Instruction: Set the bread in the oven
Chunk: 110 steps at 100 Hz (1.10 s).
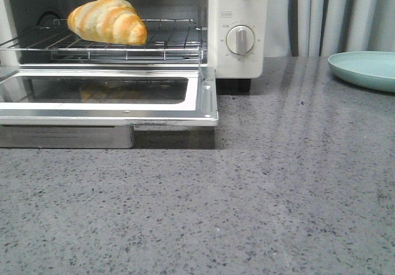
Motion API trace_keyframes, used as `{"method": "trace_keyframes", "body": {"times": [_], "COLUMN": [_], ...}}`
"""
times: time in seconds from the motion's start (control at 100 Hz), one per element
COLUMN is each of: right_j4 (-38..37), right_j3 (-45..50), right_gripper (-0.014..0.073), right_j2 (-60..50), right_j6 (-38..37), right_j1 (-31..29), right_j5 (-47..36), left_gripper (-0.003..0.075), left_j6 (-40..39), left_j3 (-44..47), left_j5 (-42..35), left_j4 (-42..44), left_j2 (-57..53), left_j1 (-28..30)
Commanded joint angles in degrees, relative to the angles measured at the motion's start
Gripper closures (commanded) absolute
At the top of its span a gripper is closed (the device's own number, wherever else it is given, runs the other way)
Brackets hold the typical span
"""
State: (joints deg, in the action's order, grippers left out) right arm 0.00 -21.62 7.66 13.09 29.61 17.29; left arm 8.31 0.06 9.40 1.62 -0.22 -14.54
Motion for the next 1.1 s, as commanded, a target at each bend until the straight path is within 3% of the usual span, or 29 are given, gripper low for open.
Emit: {"method": "trace_keyframes", "body": {"times": [0.0, 0.23, 1.09], "right_j4": [-0.7, -0.7, -0.7], "right_j3": [-1.3, -1.3, -1.3], "right_gripper": [0.0642, 0.0642, 0.0642], "right_j2": [0.6, 0.6, 0.6], "right_j6": [0.4, 0.4, 0.4], "right_j1": [-0.2, -0.2, -0.2], "right_j5": [-4.2, -4.2, -4.2], "left_gripper": [0.0741, 0.0741, 0.0741], "left_j6": [-0.6, -0.6, -0.4], "left_j3": [1.3, 1.3, 1.3], "left_j5": [-1.5, 7.9, 7.9], "left_j4": [-0.4, -0.7, -0.5], "left_j2": [-1.7, -1.7, -1.7], "left_j1": [1.0, 1.0, 1.1]}}
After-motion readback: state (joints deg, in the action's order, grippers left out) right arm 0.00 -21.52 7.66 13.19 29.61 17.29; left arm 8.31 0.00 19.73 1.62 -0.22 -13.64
